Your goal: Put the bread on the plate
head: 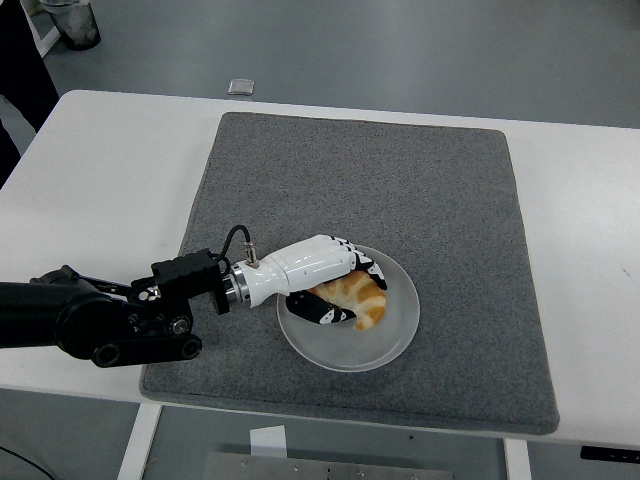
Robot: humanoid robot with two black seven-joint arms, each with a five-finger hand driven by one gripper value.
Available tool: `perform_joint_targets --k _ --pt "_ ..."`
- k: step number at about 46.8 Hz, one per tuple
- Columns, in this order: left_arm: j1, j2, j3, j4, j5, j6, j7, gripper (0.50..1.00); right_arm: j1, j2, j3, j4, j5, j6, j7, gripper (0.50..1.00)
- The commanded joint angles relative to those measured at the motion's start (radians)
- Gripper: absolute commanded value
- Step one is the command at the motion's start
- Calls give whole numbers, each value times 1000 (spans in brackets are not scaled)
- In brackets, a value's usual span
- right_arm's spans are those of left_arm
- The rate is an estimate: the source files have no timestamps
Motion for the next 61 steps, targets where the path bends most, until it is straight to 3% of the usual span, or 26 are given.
perform_joint_targets --k 1,7,36,41,50,61 --pt "2 1 -16 -1 -1 2 2 934 0 0 0 0 0 0 -1 952" --pt "31 1 -59 -1 -7 2 0 988 0 0 0 0 0 0 0 952" --pt "40 1 -140 -40 -27 -15 3 992 0 0 0 0 0 0 0 952" --pt "32 0 -192 -56 -100 -55 9 992 1 0 0 0 0 0 0 952" --pt "15 -8 -322 -56 -275 -190 14 992 0 0 0 0 0 0 -1 952" --pt "2 -8 -398 -49 -451 -268 14 992 0 0 0 0 0 -1 0 952"
